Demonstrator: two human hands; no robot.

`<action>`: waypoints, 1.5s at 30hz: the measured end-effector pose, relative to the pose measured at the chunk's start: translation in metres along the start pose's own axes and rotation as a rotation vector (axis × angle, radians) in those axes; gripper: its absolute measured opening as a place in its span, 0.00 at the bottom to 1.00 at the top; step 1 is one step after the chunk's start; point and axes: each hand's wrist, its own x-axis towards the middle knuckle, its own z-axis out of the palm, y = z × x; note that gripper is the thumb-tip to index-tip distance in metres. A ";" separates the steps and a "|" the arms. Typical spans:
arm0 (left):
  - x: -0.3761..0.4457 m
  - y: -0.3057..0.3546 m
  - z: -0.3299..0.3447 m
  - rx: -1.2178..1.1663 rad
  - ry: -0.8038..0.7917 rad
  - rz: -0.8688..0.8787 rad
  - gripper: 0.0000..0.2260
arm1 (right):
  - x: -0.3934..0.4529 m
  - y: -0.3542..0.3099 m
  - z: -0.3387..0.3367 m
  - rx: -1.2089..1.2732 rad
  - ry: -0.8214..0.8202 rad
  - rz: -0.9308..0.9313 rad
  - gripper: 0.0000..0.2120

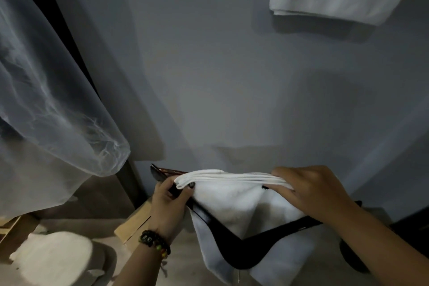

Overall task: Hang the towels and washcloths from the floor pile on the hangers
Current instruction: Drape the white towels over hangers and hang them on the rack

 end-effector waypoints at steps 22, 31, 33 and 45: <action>0.048 0.051 -0.014 0.531 0.344 0.734 0.10 | 0.044 -0.016 0.003 -0.047 0.020 0.138 0.25; 0.059 0.073 -0.015 0.649 0.282 0.740 0.12 | 0.052 -0.001 -0.009 0.064 -0.004 0.199 0.25; 0.059 0.074 -0.016 0.614 0.262 0.710 0.10 | 0.058 0.000 -0.014 0.080 -0.016 0.200 0.24; 0.071 0.111 0.014 0.326 0.254 0.539 0.08 | 0.096 0.035 -0.046 0.098 -0.150 0.265 0.26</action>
